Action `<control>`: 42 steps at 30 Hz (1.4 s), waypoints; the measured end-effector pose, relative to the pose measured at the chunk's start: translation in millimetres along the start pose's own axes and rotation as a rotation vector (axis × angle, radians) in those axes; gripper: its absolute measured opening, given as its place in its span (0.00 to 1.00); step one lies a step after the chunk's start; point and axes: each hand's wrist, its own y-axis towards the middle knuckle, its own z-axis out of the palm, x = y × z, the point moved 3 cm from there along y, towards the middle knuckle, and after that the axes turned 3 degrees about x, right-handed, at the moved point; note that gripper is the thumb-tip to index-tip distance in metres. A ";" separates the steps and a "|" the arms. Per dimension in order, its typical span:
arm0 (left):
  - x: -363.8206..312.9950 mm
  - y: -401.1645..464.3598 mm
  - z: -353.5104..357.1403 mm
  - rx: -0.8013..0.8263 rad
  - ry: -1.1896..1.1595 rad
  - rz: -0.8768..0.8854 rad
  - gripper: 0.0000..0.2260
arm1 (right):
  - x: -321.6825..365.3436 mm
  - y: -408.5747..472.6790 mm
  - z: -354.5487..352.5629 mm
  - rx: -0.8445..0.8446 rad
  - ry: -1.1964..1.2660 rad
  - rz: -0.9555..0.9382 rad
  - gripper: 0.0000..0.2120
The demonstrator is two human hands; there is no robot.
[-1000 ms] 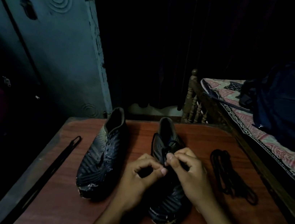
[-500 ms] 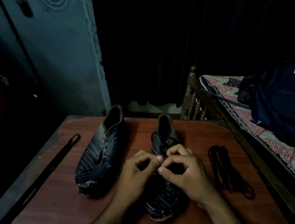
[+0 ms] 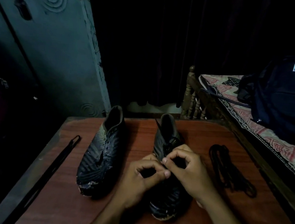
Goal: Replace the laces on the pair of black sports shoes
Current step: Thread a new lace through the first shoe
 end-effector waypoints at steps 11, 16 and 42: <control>1.6 5.7 -2.5 -0.231 0.006 -0.062 0.09 | 2.6 -3.6 -6.6 0.263 -0.123 -0.019 0.10; 2.7 2.1 -4.5 -0.171 -0.230 -0.074 0.11 | 1.3 -2.8 -4.9 0.127 -0.060 0.003 0.07; 14.6 2.6 0.8 -0.240 0.292 0.044 0.19 | 0.1 5.3 -26.1 -0.179 0.329 0.103 0.14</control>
